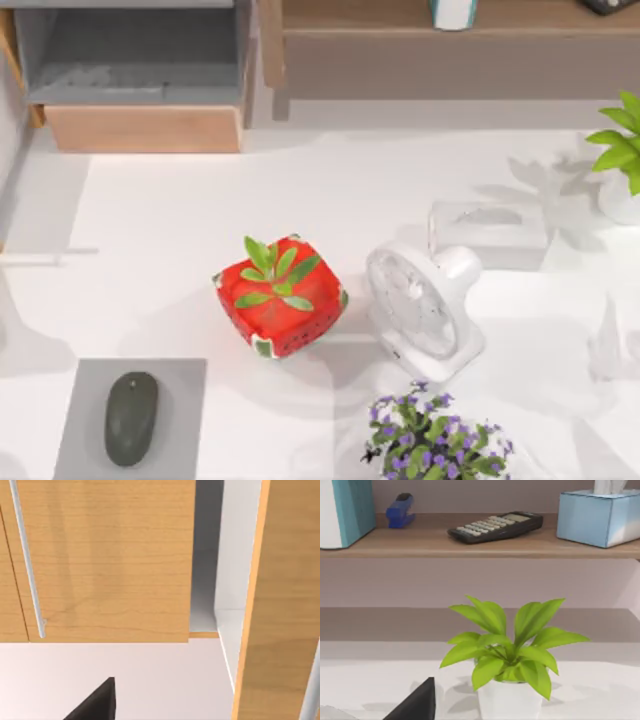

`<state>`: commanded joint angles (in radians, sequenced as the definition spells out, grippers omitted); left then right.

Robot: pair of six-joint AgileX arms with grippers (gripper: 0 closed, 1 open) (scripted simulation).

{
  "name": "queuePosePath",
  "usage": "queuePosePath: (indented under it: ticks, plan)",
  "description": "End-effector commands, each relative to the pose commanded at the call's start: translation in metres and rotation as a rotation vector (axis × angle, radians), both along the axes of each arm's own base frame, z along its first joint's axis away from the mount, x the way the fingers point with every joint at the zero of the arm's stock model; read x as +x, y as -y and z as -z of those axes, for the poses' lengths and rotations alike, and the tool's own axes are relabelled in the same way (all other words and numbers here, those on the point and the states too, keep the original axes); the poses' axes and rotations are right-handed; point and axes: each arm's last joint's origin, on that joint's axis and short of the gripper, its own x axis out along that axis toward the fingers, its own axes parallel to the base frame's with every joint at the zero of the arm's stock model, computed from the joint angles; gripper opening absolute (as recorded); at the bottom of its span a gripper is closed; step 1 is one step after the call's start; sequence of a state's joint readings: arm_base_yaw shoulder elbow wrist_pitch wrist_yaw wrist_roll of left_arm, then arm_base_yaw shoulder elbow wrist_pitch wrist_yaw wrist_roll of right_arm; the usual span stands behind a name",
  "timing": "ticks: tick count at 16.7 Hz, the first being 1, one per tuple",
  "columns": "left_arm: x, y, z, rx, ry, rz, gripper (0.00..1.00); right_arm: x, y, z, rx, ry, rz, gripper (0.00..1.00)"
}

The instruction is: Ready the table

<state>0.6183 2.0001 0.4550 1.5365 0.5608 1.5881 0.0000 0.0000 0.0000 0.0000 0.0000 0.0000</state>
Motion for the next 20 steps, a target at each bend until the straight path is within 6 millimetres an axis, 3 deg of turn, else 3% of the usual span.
queuePosePath:
  ticks: [5,18,20]
  plan:
    - [0.0055,-0.0003,0.0,0.0,0.0,0.0,1.0,0.0,0.0,0.0,0.0,0.0,0.0,1.0]
    - [0.0055,-0.0003,0.0,0.0,0.0,0.0,0.02,0.0,0.0,0.0,0.0,0.0,0.0,1.0]
    - [0.0055,-0.0003,0.0,0.0,0.0,0.0,0.0,0.0,0.0,0.0,0.0,0.0,0.0,1.0]
